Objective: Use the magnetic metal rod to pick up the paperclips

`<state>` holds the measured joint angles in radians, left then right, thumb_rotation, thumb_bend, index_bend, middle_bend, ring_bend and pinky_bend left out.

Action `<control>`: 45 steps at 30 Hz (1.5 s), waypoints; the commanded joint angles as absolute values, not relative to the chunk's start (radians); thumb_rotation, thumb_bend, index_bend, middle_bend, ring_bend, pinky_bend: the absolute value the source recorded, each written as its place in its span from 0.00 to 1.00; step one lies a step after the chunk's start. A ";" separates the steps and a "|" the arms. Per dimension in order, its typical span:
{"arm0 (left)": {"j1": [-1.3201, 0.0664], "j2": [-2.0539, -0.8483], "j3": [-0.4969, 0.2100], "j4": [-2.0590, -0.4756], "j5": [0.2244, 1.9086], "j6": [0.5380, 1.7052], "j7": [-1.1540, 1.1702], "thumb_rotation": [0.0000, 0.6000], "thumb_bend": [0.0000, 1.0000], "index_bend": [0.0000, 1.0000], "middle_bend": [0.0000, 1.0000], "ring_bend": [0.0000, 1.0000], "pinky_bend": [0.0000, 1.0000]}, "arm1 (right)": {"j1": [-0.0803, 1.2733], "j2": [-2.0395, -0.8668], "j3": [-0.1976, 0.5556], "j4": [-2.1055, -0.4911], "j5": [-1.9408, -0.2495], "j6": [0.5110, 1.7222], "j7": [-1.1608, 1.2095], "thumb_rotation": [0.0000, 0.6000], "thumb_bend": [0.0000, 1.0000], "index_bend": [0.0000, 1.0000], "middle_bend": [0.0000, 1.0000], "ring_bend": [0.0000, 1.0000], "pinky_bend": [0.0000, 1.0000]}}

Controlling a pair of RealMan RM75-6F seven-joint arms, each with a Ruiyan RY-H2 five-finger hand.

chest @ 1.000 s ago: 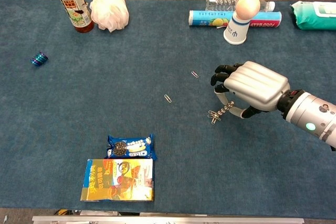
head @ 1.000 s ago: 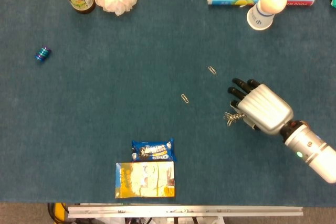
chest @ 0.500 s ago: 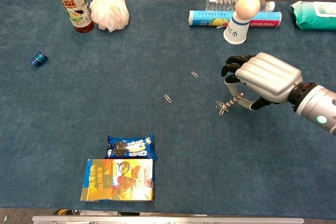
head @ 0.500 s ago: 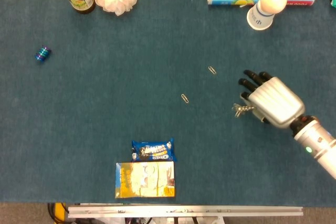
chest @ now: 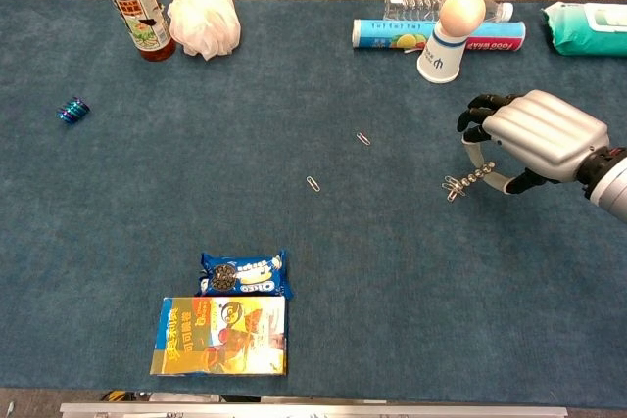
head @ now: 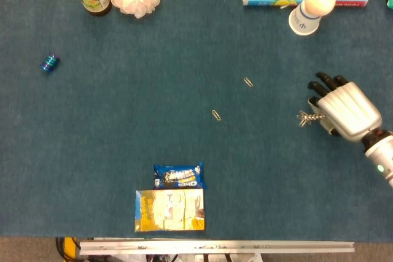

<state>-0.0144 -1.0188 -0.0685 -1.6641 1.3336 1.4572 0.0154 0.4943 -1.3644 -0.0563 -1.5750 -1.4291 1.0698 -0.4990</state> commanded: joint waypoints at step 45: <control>-0.048 -1.021 -0.061 -1.616 1.397 1.427 -0.078 1.00 0.12 0.41 0.47 0.39 0.57 | 0.128 -1.111 -0.066 -1.711 -1.423 1.464 -0.173 1.00 0.05 0.22 0.30 0.14 0.31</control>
<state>-0.0479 -1.0225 -0.0598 -1.6178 1.3981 1.4274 -0.0735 0.1445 -1.1039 -0.0646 -1.7306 -1.4134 1.4513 -0.1967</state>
